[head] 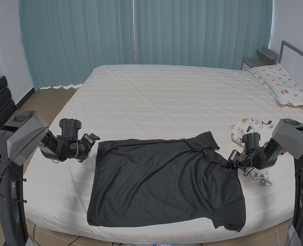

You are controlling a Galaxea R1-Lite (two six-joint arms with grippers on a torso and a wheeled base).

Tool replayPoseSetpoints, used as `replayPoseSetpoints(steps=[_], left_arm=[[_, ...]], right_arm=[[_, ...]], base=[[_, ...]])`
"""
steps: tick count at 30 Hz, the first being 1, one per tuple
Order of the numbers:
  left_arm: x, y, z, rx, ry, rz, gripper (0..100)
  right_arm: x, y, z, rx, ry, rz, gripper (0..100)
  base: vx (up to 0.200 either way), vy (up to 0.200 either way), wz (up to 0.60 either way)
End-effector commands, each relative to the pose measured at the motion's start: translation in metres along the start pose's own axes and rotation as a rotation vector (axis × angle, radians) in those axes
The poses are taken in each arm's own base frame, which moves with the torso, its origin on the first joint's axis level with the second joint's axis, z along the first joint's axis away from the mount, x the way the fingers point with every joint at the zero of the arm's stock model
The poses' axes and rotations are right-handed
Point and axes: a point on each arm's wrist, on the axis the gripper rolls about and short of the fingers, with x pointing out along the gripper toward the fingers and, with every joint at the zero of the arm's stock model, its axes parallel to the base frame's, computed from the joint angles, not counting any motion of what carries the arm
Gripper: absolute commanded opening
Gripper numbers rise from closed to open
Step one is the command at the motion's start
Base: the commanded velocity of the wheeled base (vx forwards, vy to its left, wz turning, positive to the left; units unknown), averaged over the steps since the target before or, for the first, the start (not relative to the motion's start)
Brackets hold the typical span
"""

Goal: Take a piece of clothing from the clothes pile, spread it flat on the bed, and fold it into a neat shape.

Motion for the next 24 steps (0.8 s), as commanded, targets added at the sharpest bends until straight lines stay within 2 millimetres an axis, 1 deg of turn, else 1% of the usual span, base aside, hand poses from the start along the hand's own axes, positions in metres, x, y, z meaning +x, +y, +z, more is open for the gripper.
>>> replayPoseSetpoints(steps=[1, 8, 14, 15, 16, 19, 20, 21, 24], left_arm=[[0.000, 0.000, 0.000, 0.000, 0.000, 0.000, 100], [0.000, 0.000, 0.000, 0.000, 0.000, 0.000, 100], [0.000, 0.000, 0.000, 0.000, 0.000, 0.000, 100], [0.000, 0.000, 0.000, 0.000, 0.000, 0.000, 100], [0.000, 0.000, 0.000, 0.001, 0.000, 0.000, 100], [0.001, 0.000, -0.001, 0.002, 0.001, -0.001, 100], [0.001, 0.000, -0.001, 0.002, 0.001, -0.001, 100], [0.001, 0.000, -0.001, 0.002, 0.001, -0.001, 100], [0.001, -0.001, 0.000, 0.002, 0.000, -0.002, 100]], right_arm=[[-0.013, -0.005, 0.011, 0.017, -0.022, -0.007, 0], [-0.027, -0.015, 0.013, 0.020, -0.022, -0.031, 0], [-0.033, -0.022, 0.015, 0.028, -0.023, -0.056, 0], [-0.036, -0.029, 0.013, 0.021, -0.014, -0.075, 0], [-0.037, -0.031, 0.012, 0.012, -0.011, -0.083, 0], [-0.036, -0.043, 0.011, -0.005, -0.016, -0.131, 0], [-0.036, -0.043, 0.011, -0.005, -0.016, -0.131, 0], [-0.035, -0.049, 0.011, -0.003, -0.015, -0.154, 0], [-0.036, -0.052, 0.011, -0.001, -0.010, -0.163, 0]], base=[[0.000, 0.000, 0.00], [0.000, 0.000, 0.00], [0.000, 0.000, 0.00], [0.000, 0.000, 0.00], [0.000, 0.000, 0.00], [0.000, 0.000, 0.00], [0.000, 0.000, 0.00], [0.000, 0.000, 0.00], [0.000, 0.000, 0.00]])
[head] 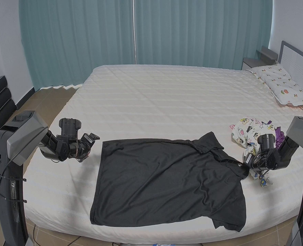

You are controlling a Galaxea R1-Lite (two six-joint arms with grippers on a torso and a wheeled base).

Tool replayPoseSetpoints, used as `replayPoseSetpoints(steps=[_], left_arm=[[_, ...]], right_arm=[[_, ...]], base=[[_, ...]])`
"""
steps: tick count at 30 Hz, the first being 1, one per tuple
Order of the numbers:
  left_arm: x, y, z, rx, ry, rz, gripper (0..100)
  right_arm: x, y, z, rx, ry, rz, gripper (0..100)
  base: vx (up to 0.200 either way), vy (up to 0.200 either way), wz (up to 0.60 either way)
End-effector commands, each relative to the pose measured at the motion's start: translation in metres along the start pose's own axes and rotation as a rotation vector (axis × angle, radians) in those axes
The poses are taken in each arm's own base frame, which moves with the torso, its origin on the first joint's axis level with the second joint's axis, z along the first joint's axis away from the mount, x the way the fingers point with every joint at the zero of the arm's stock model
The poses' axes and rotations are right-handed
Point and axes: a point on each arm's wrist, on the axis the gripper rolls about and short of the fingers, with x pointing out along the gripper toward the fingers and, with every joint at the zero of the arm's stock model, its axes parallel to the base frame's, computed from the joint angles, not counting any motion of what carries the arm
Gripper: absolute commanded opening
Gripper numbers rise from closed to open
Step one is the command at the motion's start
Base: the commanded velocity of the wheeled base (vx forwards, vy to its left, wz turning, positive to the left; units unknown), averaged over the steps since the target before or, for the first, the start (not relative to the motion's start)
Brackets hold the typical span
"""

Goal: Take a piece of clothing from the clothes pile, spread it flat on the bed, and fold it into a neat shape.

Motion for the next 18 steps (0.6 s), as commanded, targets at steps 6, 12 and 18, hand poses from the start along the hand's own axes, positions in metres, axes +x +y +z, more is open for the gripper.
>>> replayPoseSetpoints(steps=[6, 12, 18], left_arm=[[0.000, 0.000, 0.000, 0.000, 0.001, 0.001, 100], [0.000, 0.000, 0.000, 0.000, 0.001, 0.001, 100], [0.000, 0.001, -0.001, -0.002, 0.002, 0.002, 100]], right_arm=[[-0.001, 0.007, 0.001, 0.004, -0.012, 0.030, 100], [-0.017, 0.055, 0.018, -0.017, -0.179, 0.209, 100], [-0.024, 0.129, -0.003, 0.006, -0.148, 0.367, 100]], base=[[0.000, 0.000, 0.00], [0.000, 0.000, 0.00], [0.000, 0.000, 0.00]])
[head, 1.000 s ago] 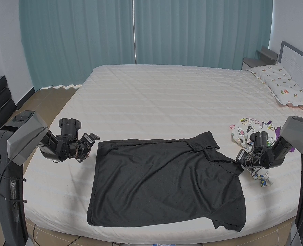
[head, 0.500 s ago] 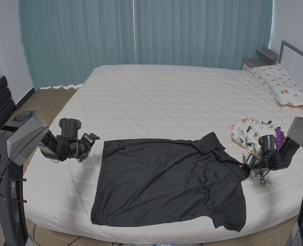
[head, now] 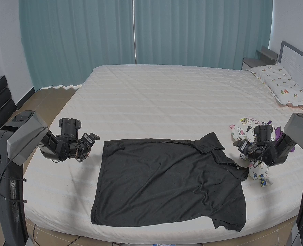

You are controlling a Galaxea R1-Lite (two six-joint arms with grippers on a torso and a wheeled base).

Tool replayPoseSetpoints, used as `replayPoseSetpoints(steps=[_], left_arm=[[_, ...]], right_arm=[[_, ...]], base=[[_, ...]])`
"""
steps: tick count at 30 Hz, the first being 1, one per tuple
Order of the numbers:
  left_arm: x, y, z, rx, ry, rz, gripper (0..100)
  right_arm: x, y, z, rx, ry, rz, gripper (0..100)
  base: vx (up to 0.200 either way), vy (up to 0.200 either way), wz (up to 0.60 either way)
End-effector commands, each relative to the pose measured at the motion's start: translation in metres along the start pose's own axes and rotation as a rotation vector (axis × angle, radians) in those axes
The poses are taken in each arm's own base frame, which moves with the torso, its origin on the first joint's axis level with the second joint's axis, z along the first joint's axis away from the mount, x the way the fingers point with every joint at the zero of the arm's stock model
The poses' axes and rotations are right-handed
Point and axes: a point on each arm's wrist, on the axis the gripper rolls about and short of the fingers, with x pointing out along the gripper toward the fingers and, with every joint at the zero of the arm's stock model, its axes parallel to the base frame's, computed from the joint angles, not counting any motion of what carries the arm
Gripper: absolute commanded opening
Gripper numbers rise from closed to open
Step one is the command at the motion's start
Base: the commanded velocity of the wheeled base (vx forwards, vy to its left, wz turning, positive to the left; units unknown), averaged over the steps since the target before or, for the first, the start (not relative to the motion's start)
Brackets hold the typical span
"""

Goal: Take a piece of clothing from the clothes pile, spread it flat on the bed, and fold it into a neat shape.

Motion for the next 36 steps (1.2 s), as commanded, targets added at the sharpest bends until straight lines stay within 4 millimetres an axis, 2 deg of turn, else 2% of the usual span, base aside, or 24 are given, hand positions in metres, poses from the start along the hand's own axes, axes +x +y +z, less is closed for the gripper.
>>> replayPoseSetpoints(steps=[1, 2, 3, 4, 5, 8, 16, 31, 36], left_arm=[[0.000, 0.001, 0.000, -0.002, 0.001, 0.003, 100], [0.000, 0.000, 0.000, -0.001, 0.001, 0.001, 100], [0.000, 0.001, 0.000, -0.002, 0.000, 0.002, 100], [0.000, 0.001, -0.001, -0.001, 0.002, 0.002, 100], [0.000, 0.001, -0.001, -0.001, 0.002, 0.002, 100], [0.000, 0.001, -0.001, -0.001, 0.002, 0.002, 100], [0.000, 0.001, -0.001, -0.001, 0.002, 0.002, 100], [0.000, 0.001, -0.001, -0.001, 0.000, 0.003, 100], [0.000, 0.001, -0.001, 0.000, 0.001, 0.005, 100]], right_arm=[[0.008, 0.080, -0.030, 0.021, 0.049, 0.160, 100], [0.013, 0.090, -0.038, 0.028, 0.068, 0.167, 100], [0.014, 0.092, -0.039, 0.028, 0.072, 0.169, 100], [0.020, 0.107, -0.051, 0.033, 0.110, 0.174, 100], [0.022, 0.113, -0.056, 0.032, 0.132, 0.170, 100], [0.033, 0.122, -0.061, 0.034, 0.167, 0.153, 100], [0.066, 0.107, -0.068, 0.091, 0.177, 0.106, 100], [0.085, 0.102, -0.073, 0.099, 0.157, 0.082, 100], [0.099, 0.106, -0.062, 0.133, 0.057, 0.086, 100]], base=[[0.000, 0.000, 0.00], [0.000, 0.000, 0.00], [0.000, 0.000, 0.00], [0.000, 0.000, 0.00], [0.000, 0.000, 0.00], [0.000, 0.000, 0.00], [0.000, 0.000, 0.00], [0.000, 0.000, 0.00], [0.000, 0.000, 0.00]])
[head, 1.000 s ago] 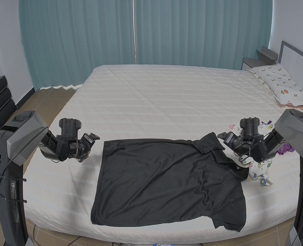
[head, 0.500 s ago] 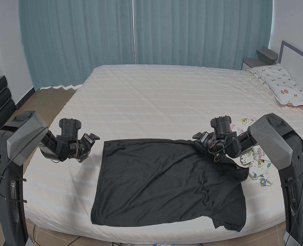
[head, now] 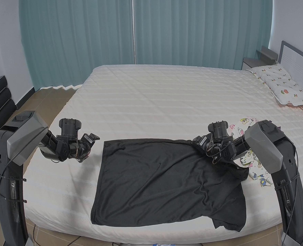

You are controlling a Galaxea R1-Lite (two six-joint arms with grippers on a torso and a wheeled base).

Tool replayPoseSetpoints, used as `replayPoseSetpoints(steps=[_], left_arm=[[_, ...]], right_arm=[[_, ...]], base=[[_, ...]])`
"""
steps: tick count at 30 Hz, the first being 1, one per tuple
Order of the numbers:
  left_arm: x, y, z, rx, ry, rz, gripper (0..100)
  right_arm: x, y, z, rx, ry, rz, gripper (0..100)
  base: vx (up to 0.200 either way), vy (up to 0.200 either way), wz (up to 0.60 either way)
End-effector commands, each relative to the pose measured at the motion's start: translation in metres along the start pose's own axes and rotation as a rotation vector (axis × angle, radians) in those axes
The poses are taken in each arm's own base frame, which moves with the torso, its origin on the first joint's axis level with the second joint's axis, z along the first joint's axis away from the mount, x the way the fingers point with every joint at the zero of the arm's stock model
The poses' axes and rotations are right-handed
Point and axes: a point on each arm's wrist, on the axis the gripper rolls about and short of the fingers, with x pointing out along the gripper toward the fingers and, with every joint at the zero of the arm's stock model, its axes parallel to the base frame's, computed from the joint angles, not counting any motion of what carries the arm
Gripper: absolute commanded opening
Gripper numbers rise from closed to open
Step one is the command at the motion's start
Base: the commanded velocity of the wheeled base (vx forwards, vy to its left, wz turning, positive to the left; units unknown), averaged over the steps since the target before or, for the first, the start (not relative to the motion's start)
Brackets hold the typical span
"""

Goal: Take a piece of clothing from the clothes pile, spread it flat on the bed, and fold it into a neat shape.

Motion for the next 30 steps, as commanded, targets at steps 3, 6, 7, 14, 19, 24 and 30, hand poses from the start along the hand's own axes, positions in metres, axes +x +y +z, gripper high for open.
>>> replayPoseSetpoints(steps=[3, 6, 7, 14, 19, 24, 30], left_arm=[[0.000, 0.000, 0.000, 0.001, 0.000, 0.001, 100], [0.000, 0.000, 0.000, 0.001, -0.004, 0.003, 100], [0.000, 0.000, 0.000, 0.001, -0.005, 0.004, 100], [0.000, 0.000, 0.000, 0.002, -0.006, 0.005, 100], [0.001, 0.000, -0.001, 0.003, -0.006, 0.005, 100], [0.001, 0.000, -0.001, 0.005, -0.006, 0.005, 100], [0.001, 0.000, -0.001, 0.003, -0.006, 0.005, 100]], right_arm=[[0.017, 0.014, 0.019, 0.098, -0.164, 0.088, 100], [0.015, 0.030, 0.032, 0.127, -0.254, 0.200, 100], [0.013, 0.034, 0.036, 0.123, -0.278, 0.227, 100], [0.006, 0.047, 0.059, 0.090, -0.373, 0.307, 100], [0.030, 0.010, 0.051, 0.018, -0.373, 0.209, 100], [0.033, 0.006, 0.053, 0.009, -0.465, 0.228, 100], [-0.011, 0.059, 0.083, 0.015, -0.549, 0.399, 100]], base=[[0.000, 0.000, 0.00], [0.000, 0.000, 0.00], [0.000, 0.000, 0.00], [0.000, 0.000, 0.00], [0.000, 0.000, 0.00], [0.000, 0.000, 0.00], [0.000, 0.000, 0.00]])
